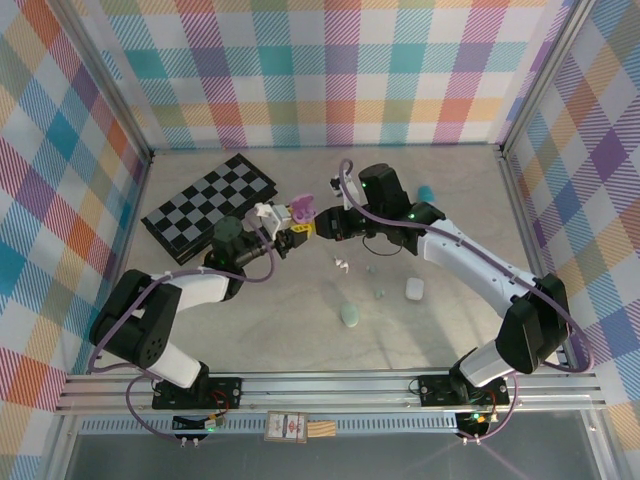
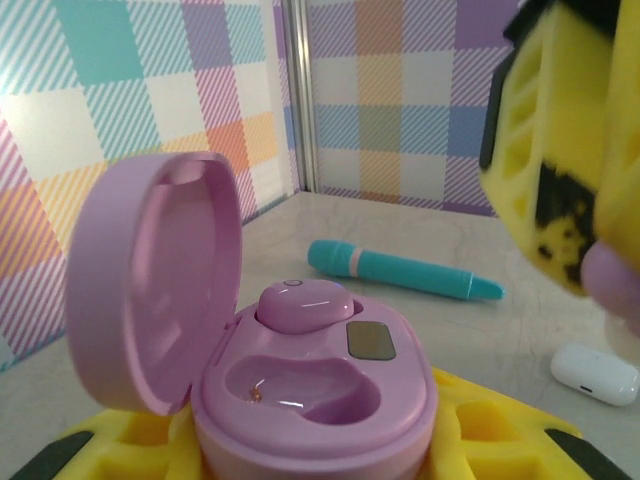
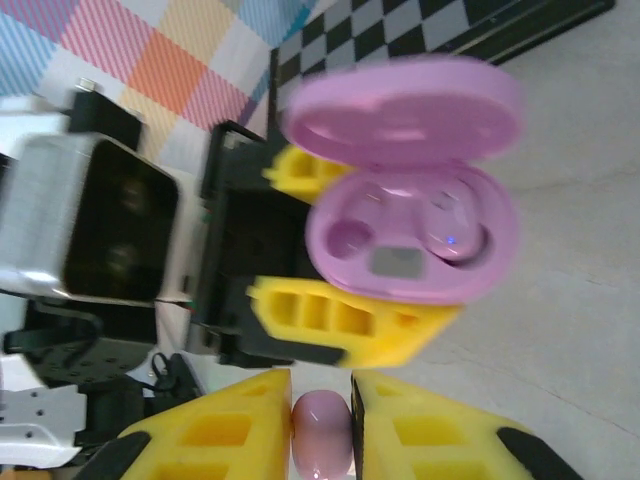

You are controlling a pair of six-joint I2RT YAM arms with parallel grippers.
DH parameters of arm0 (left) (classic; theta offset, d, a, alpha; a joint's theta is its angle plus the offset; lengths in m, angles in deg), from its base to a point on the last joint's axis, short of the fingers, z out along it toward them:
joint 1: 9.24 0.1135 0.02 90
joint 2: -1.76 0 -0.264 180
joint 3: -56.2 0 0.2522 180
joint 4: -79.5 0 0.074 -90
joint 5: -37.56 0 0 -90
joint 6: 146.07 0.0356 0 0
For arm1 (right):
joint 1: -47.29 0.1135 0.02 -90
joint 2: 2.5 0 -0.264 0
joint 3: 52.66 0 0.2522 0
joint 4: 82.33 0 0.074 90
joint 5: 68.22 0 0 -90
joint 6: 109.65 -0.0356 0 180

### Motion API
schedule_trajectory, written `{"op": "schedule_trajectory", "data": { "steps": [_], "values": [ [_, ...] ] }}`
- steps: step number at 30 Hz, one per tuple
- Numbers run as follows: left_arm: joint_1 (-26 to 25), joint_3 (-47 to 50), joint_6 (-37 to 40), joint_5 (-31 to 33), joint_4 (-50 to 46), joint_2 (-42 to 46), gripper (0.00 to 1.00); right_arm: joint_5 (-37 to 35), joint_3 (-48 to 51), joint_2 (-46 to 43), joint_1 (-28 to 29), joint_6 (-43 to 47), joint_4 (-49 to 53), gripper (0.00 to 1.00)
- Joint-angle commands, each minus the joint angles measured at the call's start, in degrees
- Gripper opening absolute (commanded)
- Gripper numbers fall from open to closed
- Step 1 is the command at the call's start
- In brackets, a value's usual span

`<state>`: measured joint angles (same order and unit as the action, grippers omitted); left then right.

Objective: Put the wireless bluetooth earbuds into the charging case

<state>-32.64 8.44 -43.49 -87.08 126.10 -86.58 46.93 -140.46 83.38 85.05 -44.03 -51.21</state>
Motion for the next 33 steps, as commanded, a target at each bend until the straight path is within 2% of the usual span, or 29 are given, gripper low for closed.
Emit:
{"op": "schedule_trajectory", "data": {
  "steps": [1, 22, 33],
  "values": [
    [-1.3, -2.1, 2.2, 0.4, 3.7, -1.1, 0.22, 3.5, -2.3, 0.1, -0.5, -1.9, -4.6, 0.23],
    [-4.6, -3.2, 1.8, -1.2, 1.9, 0.7, 0.22, 0.7, -3.8, 4.0, -1.2, -0.7, -7.0, 0.22],
    [-4.6, -2.7, -0.4, -1.8, 4.7, 1.1, 0.22, -1.4, -1.6, 3.6, -1.3, -0.9, -8.6, 0.22]
  ]
}}
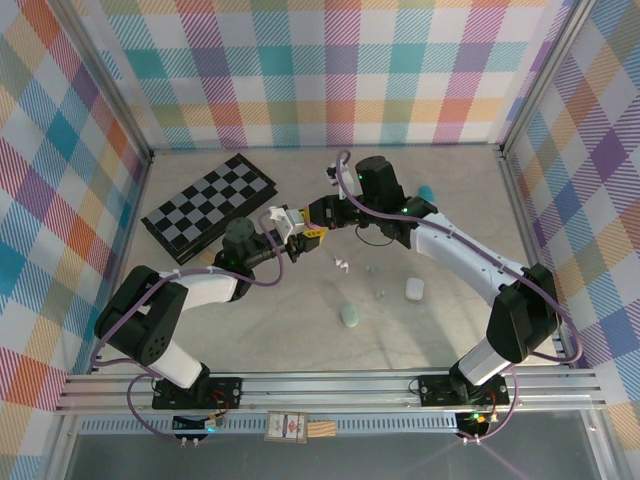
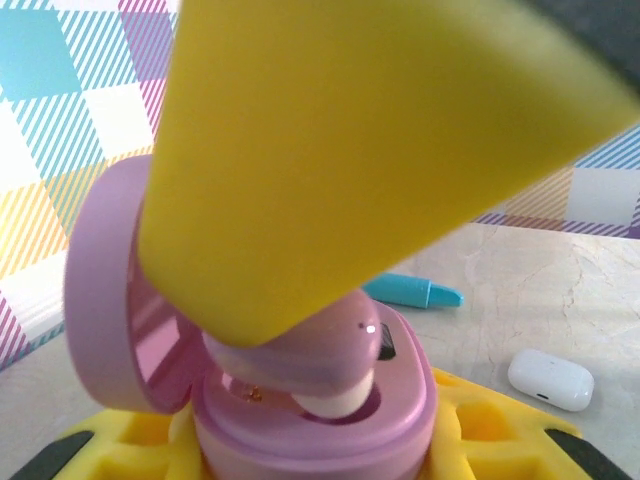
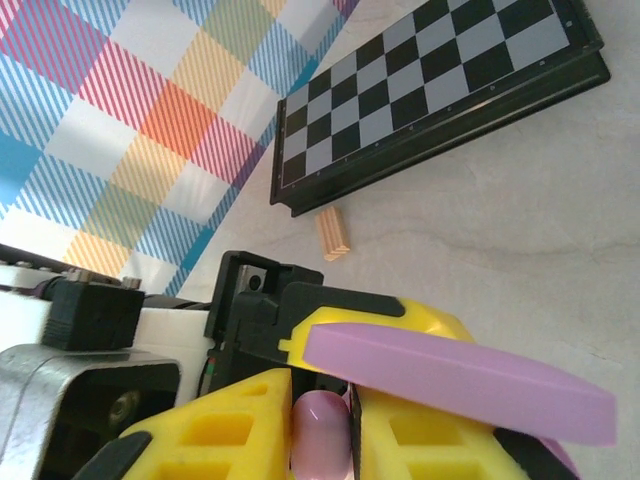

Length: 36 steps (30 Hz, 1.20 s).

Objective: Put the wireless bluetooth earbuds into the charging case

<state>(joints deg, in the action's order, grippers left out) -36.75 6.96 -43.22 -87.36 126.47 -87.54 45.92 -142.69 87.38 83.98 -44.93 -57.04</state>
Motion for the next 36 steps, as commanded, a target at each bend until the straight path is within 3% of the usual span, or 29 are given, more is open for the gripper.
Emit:
{"op": "schedule_trajectory", "data": {
  "steps": [1, 30, 36],
  "values": [
    [-0.5, -1.2, -0.7, -1.5, 4.5, 2.0, 0.22, -0.6, 0.9, -0.5, -0.3, -0.2, -3.0, 0.22],
    [-0.5, -1.8, -2.8, -0.5, 7.4, 1.5, 0.22, -1.5, 2.4, -4.3, -0.3, 2.0, -0.3, 0.36],
    [-0.5, -2.0, -2.9, -0.6, 7.9, 1.1, 0.22, 0.4, 1.0, -3.0, -0.3, 2.9, 1.5, 0.33]
  ]
}}
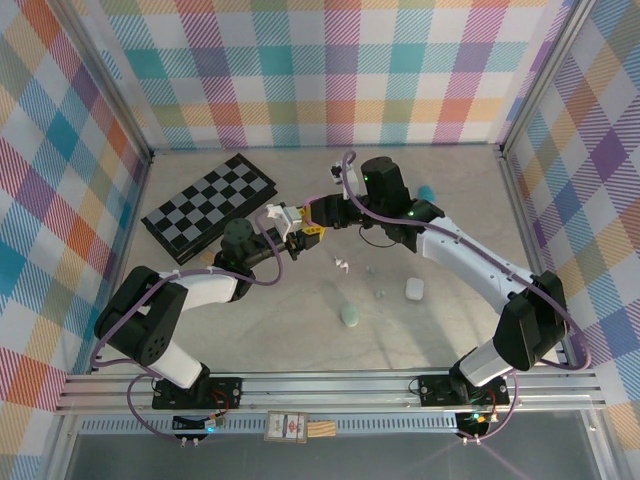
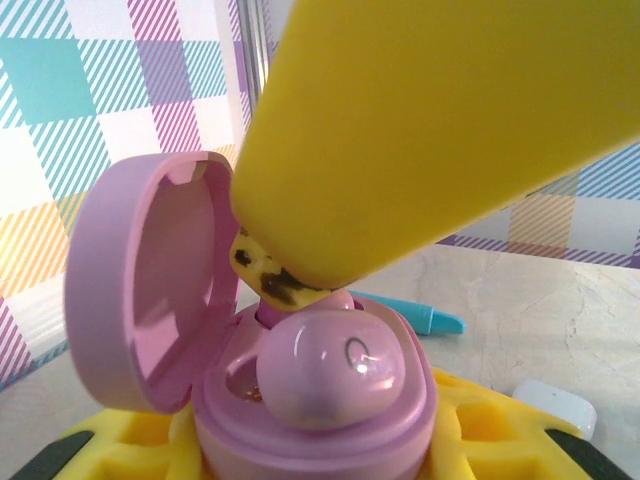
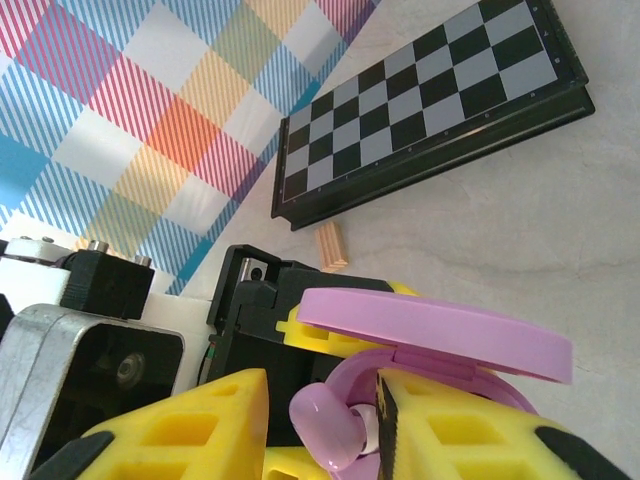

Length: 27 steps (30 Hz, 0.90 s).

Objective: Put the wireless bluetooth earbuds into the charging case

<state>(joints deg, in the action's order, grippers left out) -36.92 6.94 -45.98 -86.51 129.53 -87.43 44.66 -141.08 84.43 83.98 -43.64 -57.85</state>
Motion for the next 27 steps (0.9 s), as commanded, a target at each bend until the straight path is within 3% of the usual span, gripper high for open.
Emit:
{"op": "schedule_trajectory", "data": {
  "steps": [1, 27],
  "values": [
    [-0.4, -2.0, -0.2, -1.4, 4.8, 1.0, 0.22, 2.2, -1.1, 0.5, -0.2, 2.0, 2.9, 0.32],
    [-0.4, -1.9, 0.0, -1.4, 5.3, 0.8, 0.21, -3.0, -4.0, 0.1, 0.0, 3.5, 6.7, 0.27]
  ]
}}
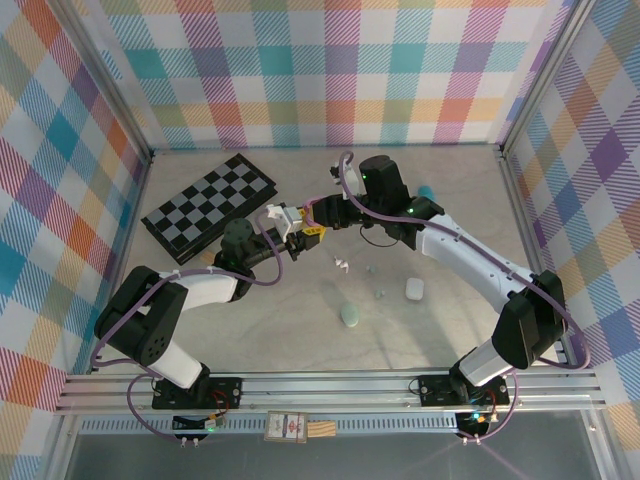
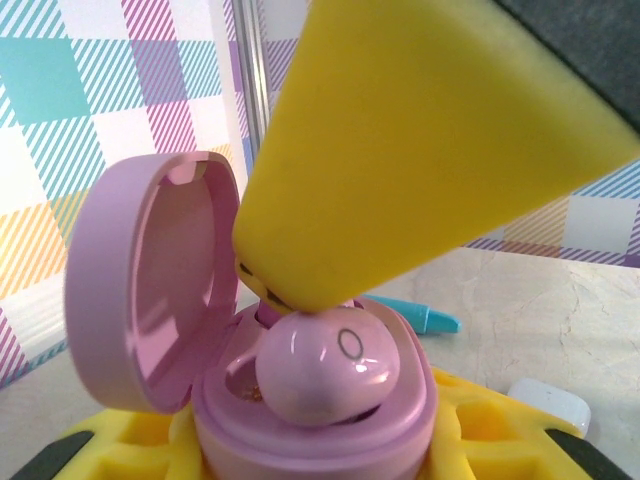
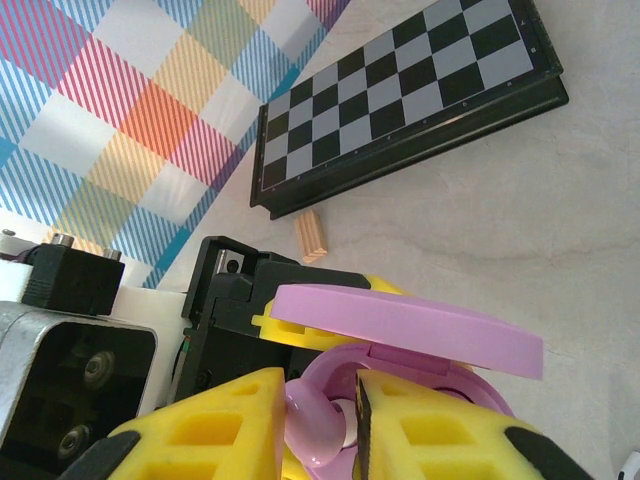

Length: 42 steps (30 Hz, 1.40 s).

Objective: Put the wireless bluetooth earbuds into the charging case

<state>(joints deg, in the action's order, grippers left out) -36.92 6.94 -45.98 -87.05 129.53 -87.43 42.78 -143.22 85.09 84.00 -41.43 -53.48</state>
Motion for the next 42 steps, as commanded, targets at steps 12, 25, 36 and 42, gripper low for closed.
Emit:
{"op": "schedule_trajectory", "data": {
  "steps": [12, 25, 36, 42],
  "values": [
    [-0.4, -2.5, -0.3, -1.3, 5.4, 0.3, 0.21, 0.2, -3.4, 0.3, 1.3, 6.3, 4.3, 0.37],
    [-0.4, -2.4, -0.1, -1.1, 5.5, 0.7, 0.21, -3.9, -4.5, 1.5, 1.8, 6.3, 7.1, 0.28],
    [-0.3, -2.2, -0.1, -1.2, 5.9, 0.8, 0.21, -8.3, -4.3, 0.9, 1.7, 3.3, 6.6, 0.23],
    [-0.3, -2.0, -0.2, -1.0, 5.8, 0.9, 0.21, -8.7, -4.0, 0.4, 1.8, 3.1, 6.7, 0.21]
  ]
}}
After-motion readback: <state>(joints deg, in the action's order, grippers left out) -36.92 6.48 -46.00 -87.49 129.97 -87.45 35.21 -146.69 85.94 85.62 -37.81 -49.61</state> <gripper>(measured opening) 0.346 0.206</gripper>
